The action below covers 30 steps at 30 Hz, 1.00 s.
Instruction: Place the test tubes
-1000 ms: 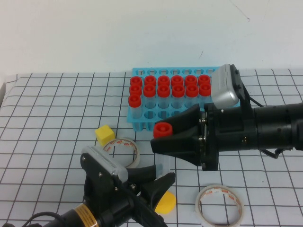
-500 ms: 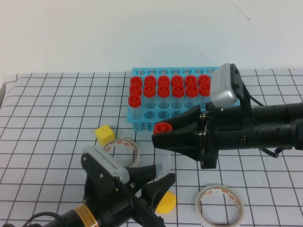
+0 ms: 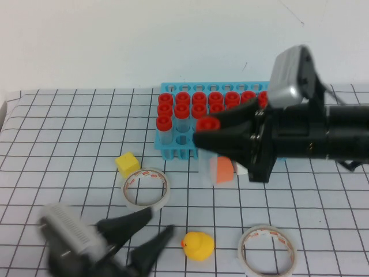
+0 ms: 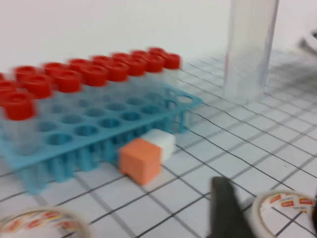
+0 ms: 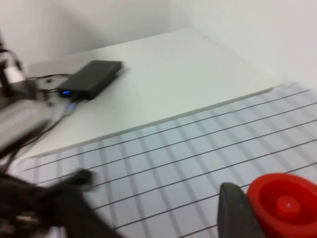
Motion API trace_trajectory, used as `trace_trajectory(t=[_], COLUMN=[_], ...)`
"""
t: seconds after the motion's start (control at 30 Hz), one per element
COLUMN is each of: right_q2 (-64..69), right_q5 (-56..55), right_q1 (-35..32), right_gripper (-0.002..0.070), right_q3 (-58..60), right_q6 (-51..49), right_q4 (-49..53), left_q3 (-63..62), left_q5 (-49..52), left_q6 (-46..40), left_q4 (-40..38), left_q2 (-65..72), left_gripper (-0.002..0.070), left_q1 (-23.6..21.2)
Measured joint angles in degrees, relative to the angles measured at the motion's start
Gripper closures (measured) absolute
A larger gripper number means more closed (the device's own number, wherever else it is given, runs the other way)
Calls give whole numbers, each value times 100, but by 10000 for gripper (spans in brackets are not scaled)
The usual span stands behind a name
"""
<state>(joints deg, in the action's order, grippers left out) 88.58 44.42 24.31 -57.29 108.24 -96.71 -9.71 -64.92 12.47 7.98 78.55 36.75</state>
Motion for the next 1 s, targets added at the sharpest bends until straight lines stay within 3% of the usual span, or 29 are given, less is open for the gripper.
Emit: trace_trajectory(t=[0.17,0.27,0.6,1.0], right_q2=[-394,-501,-537,-537], right_q5=[-381,-379,-247,-141], right_q1=[0,0,0,0], right_gripper=[391,391,391,391], right_q3=[0,0,0,0], right_q6=[-73,-176,-769,-1292], right_q4=[25,33,594,1253], left_q3=[837,1037,1068,845], left_q5=[-8,-8,217,3198], left_q6=[-206,-217,-185,-483], left_q4=[-339,-353,-356,-416], left_q2=[-1175,-1741,-3157,-4471], left_gripper=[585,648,674,675], left_q1=[0,0,0,0])
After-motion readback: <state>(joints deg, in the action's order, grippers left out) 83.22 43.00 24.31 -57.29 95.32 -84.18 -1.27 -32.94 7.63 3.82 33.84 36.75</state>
